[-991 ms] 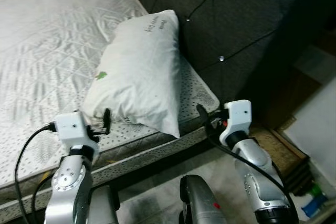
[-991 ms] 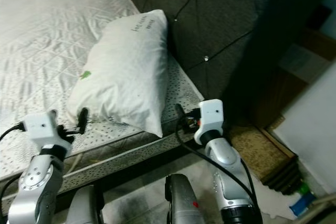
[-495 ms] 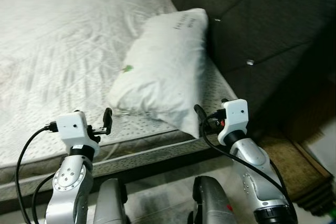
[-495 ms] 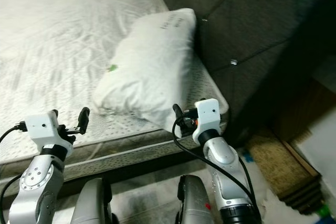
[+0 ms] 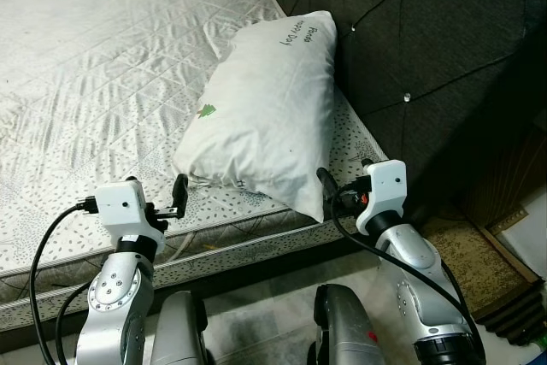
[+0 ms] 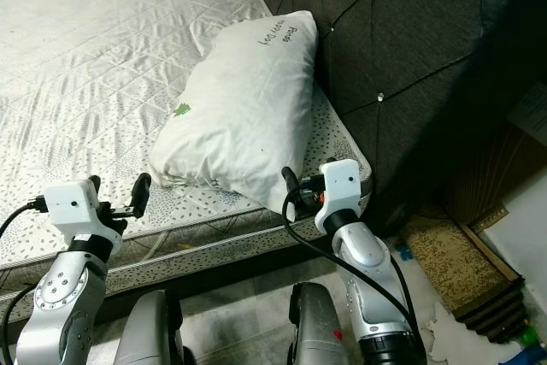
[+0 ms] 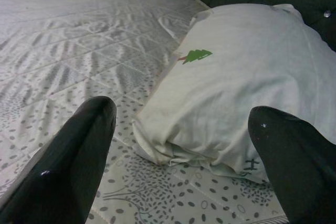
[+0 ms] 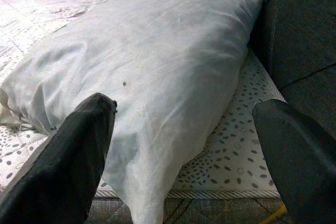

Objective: Clean up the room

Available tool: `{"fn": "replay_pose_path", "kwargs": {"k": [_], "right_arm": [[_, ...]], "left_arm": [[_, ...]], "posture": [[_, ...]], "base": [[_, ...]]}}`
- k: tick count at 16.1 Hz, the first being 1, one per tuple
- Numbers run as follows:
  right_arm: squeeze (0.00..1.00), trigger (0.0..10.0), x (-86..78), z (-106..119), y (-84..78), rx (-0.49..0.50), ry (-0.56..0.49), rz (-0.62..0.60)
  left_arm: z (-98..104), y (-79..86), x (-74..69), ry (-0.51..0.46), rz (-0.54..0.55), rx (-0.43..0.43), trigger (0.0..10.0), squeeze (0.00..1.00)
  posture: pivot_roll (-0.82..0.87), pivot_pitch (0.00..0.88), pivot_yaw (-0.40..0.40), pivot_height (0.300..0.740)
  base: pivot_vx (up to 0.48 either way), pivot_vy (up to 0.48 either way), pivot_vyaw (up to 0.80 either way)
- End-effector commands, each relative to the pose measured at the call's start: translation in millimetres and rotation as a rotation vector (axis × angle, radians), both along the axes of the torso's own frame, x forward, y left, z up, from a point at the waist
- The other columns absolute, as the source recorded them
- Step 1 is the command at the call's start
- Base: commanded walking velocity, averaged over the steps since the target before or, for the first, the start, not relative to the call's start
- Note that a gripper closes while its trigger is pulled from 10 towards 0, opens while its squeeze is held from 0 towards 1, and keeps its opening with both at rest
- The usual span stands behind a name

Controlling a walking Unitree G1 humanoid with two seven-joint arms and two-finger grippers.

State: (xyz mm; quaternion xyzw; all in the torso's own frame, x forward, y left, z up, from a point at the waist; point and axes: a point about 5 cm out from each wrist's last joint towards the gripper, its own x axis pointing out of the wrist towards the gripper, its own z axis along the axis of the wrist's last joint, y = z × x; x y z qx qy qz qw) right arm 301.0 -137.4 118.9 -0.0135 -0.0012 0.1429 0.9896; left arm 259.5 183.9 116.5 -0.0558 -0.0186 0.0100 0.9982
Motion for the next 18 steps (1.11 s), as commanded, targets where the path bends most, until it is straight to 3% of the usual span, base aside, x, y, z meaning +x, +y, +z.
{"fn": "replay_pose_path", "kwargs": {"k": [1,5,12,18], "right_arm": [[0.00,10.0,-1.0,-1.1,-0.9,-0.006,0.000,0.001],[0.00,10.0,-1.0,-0.2,-0.7,-0.010,-0.011,0.011],[0.00,10.0,-1.4,-0.2,-0.8,-0.008,-0.013,0.014],[0.00,10.0,0.0,-1.0,-2.7,0.005,-0.003,0.002]], "left_arm": [[-0.3,-1.2,0.5,0.000,-0.009,0.006,10.0,0.00],[-0.5,-1.1,1.0,0.001,-0.012,0.009,10.0,0.00],[-0.9,-1.7,1.1,-0.002,-0.016,0.007,10.0,0.00],[-4.4,-0.5,2.1,0.026,0.010,0.011,10.0,0.00]], "posture": [[-0.13,0.129,-0.034,0.586],[-0.13,0.129,-0.034,0.586],[-0.13,0.131,-0.033,0.586],[-0.13,0.131,-0.033,0.586]], "base": [[0.270,0.000,0.00],[0.277,0.000,0.00],[0.294,0.000,0.45],[0.000,0.000,0.00]]}}
